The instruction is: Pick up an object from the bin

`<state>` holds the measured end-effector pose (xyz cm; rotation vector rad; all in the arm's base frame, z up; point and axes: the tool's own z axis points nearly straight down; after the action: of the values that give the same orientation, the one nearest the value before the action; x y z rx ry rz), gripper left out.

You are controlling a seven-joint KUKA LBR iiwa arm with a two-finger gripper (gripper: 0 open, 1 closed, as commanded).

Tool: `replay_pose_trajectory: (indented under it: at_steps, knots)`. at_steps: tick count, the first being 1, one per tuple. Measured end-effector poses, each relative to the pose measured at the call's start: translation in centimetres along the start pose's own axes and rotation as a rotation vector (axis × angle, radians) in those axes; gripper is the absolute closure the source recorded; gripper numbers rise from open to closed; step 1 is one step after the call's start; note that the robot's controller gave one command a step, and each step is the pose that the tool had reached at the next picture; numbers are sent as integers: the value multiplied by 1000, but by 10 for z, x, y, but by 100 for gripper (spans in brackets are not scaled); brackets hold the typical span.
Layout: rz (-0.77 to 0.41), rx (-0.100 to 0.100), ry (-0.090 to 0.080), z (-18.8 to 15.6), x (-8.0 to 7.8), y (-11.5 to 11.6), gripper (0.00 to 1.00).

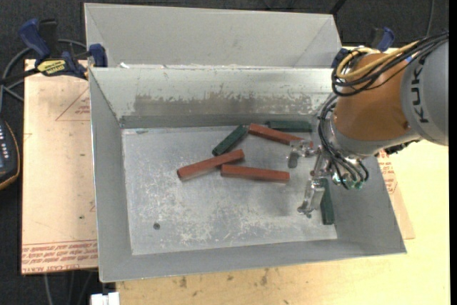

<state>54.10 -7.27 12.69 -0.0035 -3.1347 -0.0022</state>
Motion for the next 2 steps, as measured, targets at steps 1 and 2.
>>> replay_pose_trajectory:
  at_steps: [1, 2]
  knots:
    - [40, -2, -7, 60, -43, 26, 0]
    - [42, 1, -10, 56, -43, 24, 100]
